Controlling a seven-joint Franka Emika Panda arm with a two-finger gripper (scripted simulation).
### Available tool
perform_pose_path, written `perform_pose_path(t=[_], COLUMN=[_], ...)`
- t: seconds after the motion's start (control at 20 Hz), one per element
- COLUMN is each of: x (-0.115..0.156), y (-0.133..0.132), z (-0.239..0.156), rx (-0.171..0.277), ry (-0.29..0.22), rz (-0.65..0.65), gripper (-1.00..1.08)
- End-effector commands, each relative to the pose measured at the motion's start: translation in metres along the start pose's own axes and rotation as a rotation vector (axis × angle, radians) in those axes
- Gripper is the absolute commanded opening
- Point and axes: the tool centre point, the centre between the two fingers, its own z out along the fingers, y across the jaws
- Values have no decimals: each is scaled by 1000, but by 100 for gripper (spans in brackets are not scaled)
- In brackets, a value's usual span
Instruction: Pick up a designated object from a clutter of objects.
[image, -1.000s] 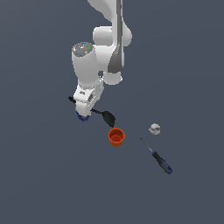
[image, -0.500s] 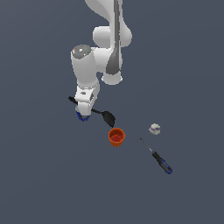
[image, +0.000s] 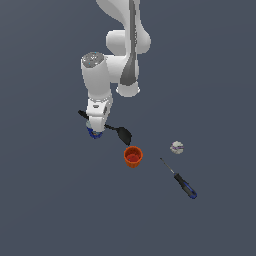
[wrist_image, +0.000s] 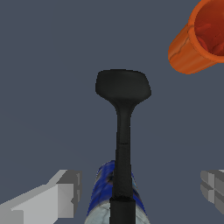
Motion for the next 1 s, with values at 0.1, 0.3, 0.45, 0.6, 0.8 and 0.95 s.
perform_pose_path(t=[0.1,0.3,0.45,0.6,0.8,0.95], x=[0,0,-1,-1,-1,-1], y=[0,-1,-1,-1,-1,-1], z=[4,17,31,41,47,47], rx=[0,0,0,0,0,0], ry=[0,-1,-1,-1,-1,-1], rz=[0,-1,-1,-3,-3,-3], gripper=[100,100,100,100,100,-100])
